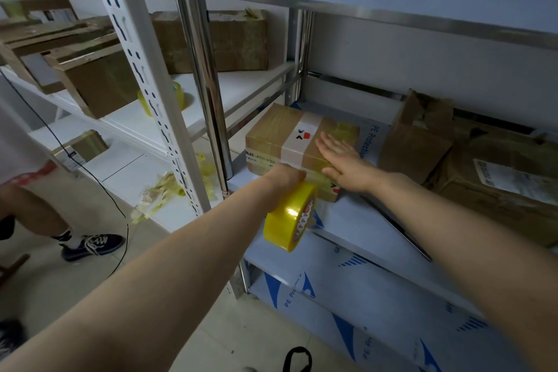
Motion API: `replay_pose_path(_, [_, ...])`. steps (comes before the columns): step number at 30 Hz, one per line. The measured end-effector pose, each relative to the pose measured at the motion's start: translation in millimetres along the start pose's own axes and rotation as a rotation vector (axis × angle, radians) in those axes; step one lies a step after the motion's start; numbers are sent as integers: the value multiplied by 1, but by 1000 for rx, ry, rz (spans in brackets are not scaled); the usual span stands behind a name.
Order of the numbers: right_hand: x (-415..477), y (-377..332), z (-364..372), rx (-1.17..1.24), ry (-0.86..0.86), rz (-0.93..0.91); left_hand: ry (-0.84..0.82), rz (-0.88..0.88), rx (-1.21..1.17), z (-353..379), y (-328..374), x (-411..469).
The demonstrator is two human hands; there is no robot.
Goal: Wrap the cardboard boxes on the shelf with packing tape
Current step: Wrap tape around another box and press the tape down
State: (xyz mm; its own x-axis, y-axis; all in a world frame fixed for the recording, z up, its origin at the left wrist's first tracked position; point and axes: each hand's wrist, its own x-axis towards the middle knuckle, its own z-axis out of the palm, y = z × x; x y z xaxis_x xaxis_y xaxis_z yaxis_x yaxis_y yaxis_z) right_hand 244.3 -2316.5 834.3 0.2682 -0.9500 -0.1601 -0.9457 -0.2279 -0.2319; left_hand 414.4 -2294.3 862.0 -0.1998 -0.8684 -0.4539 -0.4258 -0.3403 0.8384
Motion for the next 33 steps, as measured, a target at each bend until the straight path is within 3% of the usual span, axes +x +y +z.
replay_pose_path(5, [-1,2,-14,203,-54,9,1,-10,-5,0,1,0])
replay_pose_path(8, [0,0,-15,203,-73,10,-3,-24,6,-1,3,0])
replay_pose_path(11, [0,0,-12,254,-15,13,-23,-19,-1,-2,5,1])
replay_pose_path(14, [2,-2,-2,167,70,17,-27,-11,1,0,8,0])
replay_pose_path(17, [4,-2,2,129,44,33,-54,-50,-15,1,9,-5])
replay_pose_path(18, [3,-2,-1,183,18,40,-66,-53,-18,1,9,-6])
replay_pose_path(20, [-6,-9,-13,544,91,80,-104,-49,-46,-1,7,-8])
replay_pose_path(22, [-20,-21,-20,942,392,120,-145,-28,-99,-3,7,-9])
replay_pose_path(24, [-37,-30,-21,969,605,191,-186,-8,-128,-3,5,-6])
replay_pose_path(29, [-63,-28,6,999,396,437,-275,21,-150,8,3,-2])
replay_pose_path(33, [-72,-21,16,1107,547,409,-318,62,-166,22,3,1])
